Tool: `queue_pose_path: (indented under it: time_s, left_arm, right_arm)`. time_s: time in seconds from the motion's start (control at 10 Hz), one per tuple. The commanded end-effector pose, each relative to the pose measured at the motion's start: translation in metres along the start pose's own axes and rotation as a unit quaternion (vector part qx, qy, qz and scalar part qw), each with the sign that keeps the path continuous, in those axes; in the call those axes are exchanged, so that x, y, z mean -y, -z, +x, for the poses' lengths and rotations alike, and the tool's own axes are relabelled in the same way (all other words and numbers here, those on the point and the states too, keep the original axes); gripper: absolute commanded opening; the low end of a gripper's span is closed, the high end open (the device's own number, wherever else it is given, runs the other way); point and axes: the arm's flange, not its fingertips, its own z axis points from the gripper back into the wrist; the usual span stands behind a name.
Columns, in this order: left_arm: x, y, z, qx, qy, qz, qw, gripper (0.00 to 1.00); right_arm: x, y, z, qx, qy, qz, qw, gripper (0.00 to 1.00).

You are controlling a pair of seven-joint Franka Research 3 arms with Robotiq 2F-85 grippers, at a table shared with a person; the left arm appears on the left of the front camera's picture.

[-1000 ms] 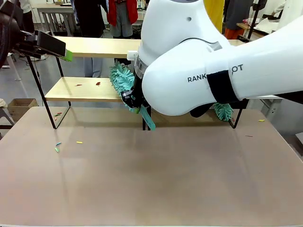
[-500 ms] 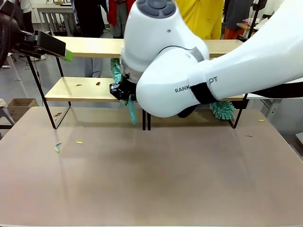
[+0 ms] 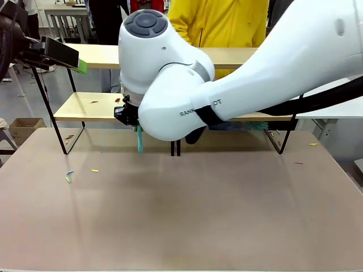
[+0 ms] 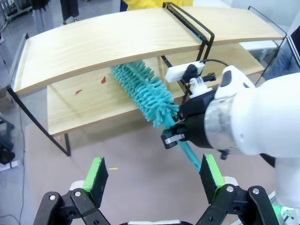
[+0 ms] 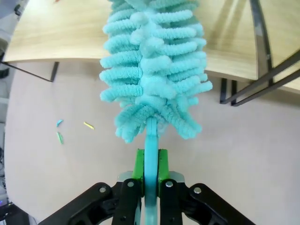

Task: Clean the shelves.
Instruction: Clean another randomly selected level of the Shelf with the Duster.

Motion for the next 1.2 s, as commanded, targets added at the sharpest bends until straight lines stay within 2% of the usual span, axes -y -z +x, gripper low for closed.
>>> queue_pose_path:
  time_s: [0.0, 0.4, 0.6, 0.9, 1.1]
  left_arm:
    - [0.0, -0.001, 0.0, 0.003, 0.0, 0.005, 1.0, 1.0]
    - [0.0, -0.001, 0.0, 0.003, 0.0, 0.005, 1.0, 1.0]
    - [0.0, -0.001, 0.0, 0.003, 0.0, 0.005, 1.0, 1.0]
    - [0.0, -0.001, 0.0, 0.003, 0.0, 0.005, 1.0, 1.0]
    - [0.0, -0.001, 0.0, 0.003, 0.0, 0.005, 1.0, 1.0]
  right_arm:
    - [-0.02, 0.007, 0.008, -0.009, 0.01, -0.003, 1.0, 0.13]
    - [-0.035, 0.014, 0.018, -0.026, -0.026, 0.006, 0.999, 0.13]
    - [-0.037, 0.009, 0.028, -0.043, -0.06, 0.031, 0.997, 0.13]
    - [-0.038, 0.008, 0.046, -0.073, -0.13, 0.06, 0.987, 0.13]
    - [-0.04, 0.007, 0.053, -0.111, -0.2, 0.074, 0.971, 0.13]
